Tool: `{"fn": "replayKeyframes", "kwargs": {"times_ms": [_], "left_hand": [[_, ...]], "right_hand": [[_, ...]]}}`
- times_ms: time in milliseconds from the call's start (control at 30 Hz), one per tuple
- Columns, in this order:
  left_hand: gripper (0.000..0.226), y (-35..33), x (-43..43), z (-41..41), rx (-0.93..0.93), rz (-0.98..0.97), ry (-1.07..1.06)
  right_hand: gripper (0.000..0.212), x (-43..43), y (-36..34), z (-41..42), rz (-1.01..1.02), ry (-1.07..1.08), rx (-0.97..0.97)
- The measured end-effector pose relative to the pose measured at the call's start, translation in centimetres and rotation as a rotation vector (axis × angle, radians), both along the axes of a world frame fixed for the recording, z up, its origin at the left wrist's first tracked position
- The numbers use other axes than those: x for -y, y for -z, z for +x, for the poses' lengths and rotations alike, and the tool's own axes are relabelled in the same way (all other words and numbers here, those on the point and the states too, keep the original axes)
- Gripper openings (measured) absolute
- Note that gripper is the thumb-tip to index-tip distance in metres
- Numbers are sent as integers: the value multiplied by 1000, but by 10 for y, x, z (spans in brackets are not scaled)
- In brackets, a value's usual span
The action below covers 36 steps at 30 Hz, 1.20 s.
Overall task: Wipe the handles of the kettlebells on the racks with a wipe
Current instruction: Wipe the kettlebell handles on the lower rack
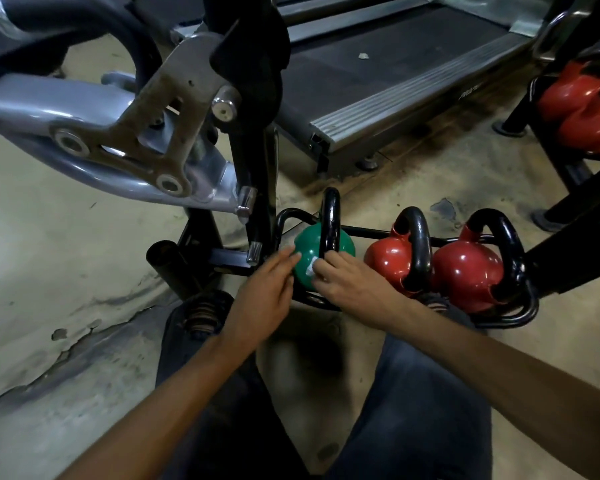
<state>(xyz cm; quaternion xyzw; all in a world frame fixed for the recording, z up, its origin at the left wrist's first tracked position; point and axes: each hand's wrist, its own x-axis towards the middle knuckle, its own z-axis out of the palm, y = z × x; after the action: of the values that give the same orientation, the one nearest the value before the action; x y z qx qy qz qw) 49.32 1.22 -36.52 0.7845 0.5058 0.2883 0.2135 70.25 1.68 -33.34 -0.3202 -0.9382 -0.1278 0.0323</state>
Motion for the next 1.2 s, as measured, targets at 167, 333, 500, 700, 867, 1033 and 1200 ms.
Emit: {"fn": "replayKeyframes", "kwargs": {"times_ms": [167, 333, 500, 700, 867, 1033, 1200], "left_hand": [[57, -31, -49, 25, -91, -33, 165], [63, -52, -78, 39, -331, -77, 258], [60, -61, -85, 45, -392, -76, 234], [60, -62, -83, 47, -375, -87, 247], [57, -66, -93, 44, -394, -68, 270], [46, -69, -106, 53, -354, -35, 234], [47, -72, -111, 57, -393, -8, 236]], "right_hand": [[22, 10, 45, -2, -93, 429, -645], [33, 15, 47, -22, -562, 897, -1459], [37, -32, 20, -18, -1130, 902, -1641], [21, 5, 32, 3, -989, 884, -1575], [14, 16, 51, -15, -874, 911, -1691], [25, 23, 68, -19, -43, 542, -671], [34, 6, 37, 4, 325, 72, 51]]}}
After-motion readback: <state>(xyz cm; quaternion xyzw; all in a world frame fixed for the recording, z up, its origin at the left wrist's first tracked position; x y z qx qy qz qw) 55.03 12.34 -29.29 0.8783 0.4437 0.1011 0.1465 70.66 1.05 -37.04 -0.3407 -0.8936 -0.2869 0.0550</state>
